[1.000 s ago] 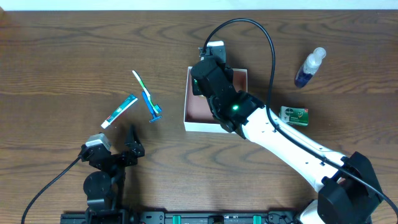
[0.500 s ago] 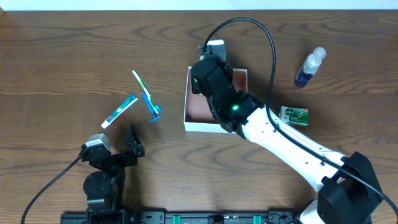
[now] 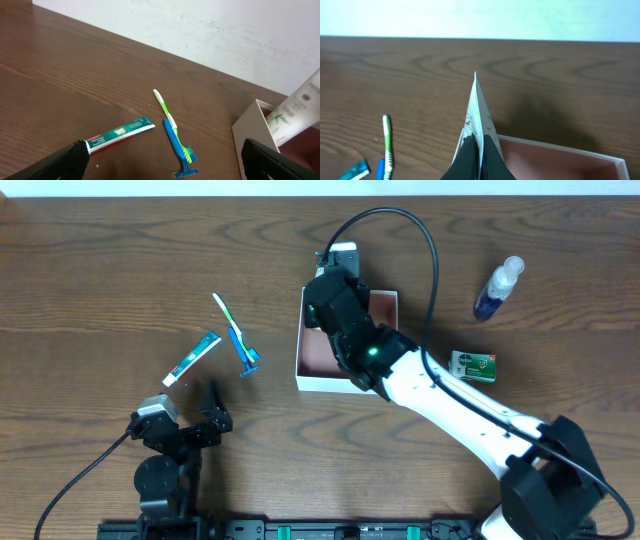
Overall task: Pack container
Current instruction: 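Carry the Pantene tube over the box and lower it inside, then release the tube upright in the box and withdraw right gripper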
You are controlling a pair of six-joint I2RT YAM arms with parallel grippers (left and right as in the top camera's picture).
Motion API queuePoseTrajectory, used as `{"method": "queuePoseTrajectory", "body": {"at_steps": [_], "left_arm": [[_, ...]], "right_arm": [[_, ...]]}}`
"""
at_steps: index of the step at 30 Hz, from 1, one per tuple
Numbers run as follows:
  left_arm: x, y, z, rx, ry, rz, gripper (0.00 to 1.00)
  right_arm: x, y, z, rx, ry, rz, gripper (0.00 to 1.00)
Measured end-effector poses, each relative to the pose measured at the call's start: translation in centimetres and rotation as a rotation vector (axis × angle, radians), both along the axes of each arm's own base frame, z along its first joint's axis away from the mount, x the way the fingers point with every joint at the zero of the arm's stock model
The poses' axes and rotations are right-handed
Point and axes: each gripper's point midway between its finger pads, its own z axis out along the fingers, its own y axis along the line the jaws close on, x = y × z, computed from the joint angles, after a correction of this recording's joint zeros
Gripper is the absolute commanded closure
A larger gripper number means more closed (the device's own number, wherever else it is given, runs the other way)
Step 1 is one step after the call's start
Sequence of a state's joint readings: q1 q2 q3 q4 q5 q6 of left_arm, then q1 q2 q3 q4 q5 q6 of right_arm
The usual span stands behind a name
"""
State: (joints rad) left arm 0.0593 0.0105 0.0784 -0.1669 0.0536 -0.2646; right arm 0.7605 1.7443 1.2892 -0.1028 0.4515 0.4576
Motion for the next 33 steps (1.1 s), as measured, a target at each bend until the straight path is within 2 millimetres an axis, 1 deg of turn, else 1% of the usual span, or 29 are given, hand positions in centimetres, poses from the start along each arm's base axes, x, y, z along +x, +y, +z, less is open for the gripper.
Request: {"method": "queuePoseTrajectory", "body": {"at_steps": [2, 5, 13, 19, 26, 30, 32, 33], "left_arm": [[0.0, 0.0, 0.0, 0.000, 0.000, 0.000, 0.02], [0.0, 0.0, 0.0, 0.000, -0.001, 0.000, 0.02], [0.0, 0.0, 0.0, 0.000, 0.000, 0.000, 0.02], [0.0, 0.0, 0.0, 0.000, -0.001, 0.000, 0.02], [0.0, 0.0, 0.0, 0.000, -0.001, 0.000, 0.02], [0.0, 0.0, 0.0, 0.000, 0.000, 0.000, 0.02], [0.0, 0.0, 0.0, 0.000, -0.001, 0.000, 0.02], [0.0, 0.0, 0.0, 0.000, 0.000, 0.000, 0.02]], "right_arm": [[0.2, 0.3, -0.9, -0.006, 0.010, 0.004, 0.99], [0.3, 0.5, -1.5, -0.008, 0.017, 0.005, 0.99], [0.6, 0.8, -0.8, 0.017, -0.008, 0.007, 0.99], [0.7, 0.9, -0.6, 0.023, -0.014, 0.007, 0.99], [0.9, 1.0, -1.6, 0.012, -0.003, 0.007, 0.99], [1.1, 1.2, -1.7, 0.019, -0.009, 0.007, 0.99], [1.1, 1.3, -1.7, 0.020, -0.011, 0.007, 0.96], [1.1, 1.3, -1.7, 0.022, -0.012, 0.007, 0.88]]}}
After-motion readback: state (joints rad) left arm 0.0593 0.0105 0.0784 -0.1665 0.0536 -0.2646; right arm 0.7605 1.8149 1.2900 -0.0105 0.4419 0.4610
